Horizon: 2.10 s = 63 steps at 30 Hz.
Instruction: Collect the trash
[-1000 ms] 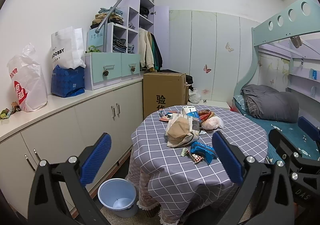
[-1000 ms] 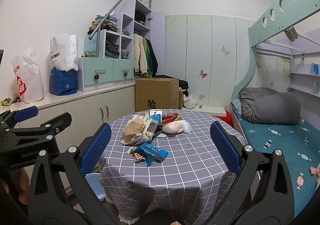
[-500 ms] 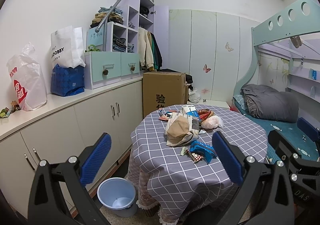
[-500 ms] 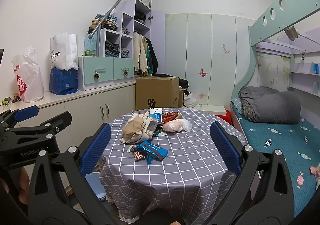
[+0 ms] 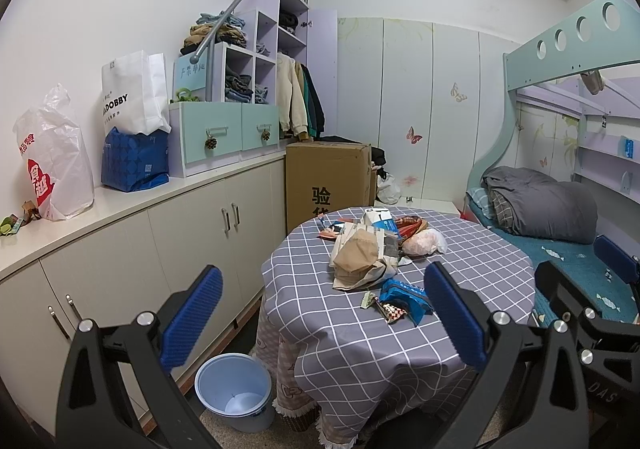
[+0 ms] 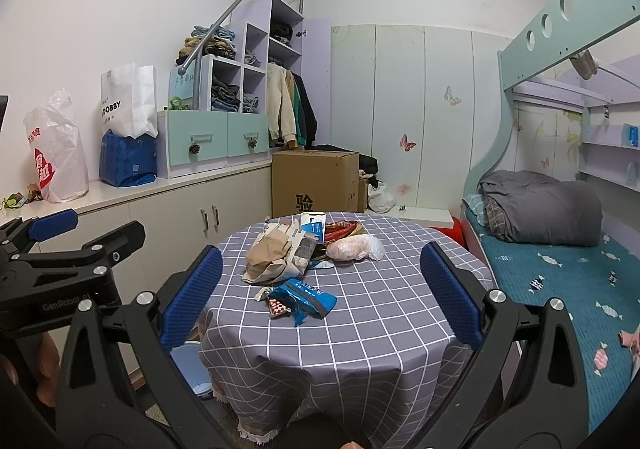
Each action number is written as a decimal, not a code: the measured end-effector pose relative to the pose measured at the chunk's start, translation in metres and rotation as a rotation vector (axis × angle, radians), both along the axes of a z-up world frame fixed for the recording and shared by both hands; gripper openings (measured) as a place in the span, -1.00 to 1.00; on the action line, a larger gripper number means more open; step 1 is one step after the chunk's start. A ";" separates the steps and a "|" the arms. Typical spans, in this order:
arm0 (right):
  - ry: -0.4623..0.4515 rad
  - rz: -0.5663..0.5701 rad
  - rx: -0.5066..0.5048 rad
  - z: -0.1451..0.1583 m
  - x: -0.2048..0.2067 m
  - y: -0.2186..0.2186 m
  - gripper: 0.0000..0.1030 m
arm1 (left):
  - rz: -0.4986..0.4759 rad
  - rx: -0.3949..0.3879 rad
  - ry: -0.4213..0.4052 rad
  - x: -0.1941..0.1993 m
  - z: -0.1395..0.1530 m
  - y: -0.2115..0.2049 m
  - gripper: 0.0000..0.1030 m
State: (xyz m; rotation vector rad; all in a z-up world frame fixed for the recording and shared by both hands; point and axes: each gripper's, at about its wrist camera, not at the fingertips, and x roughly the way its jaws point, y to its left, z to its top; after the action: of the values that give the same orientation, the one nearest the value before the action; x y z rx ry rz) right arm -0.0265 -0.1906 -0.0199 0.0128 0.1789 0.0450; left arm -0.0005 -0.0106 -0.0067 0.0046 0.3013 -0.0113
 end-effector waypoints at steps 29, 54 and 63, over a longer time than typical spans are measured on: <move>0.012 0.010 0.002 -0.004 0.002 0.004 0.88 | 0.000 0.007 0.013 0.002 -0.013 -0.003 0.92; 0.024 0.012 0.003 -0.005 0.003 0.006 0.88 | 0.001 0.016 0.023 0.005 -0.017 -0.005 0.92; 0.045 0.011 0.015 -0.010 0.006 0.003 0.88 | 0.004 0.025 0.042 0.009 -0.020 -0.006 0.92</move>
State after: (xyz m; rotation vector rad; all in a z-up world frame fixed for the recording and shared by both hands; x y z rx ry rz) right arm -0.0206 -0.1878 -0.0303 0.0273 0.2235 0.0572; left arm 0.0087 -0.0167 -0.0268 0.0287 0.3430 -0.0037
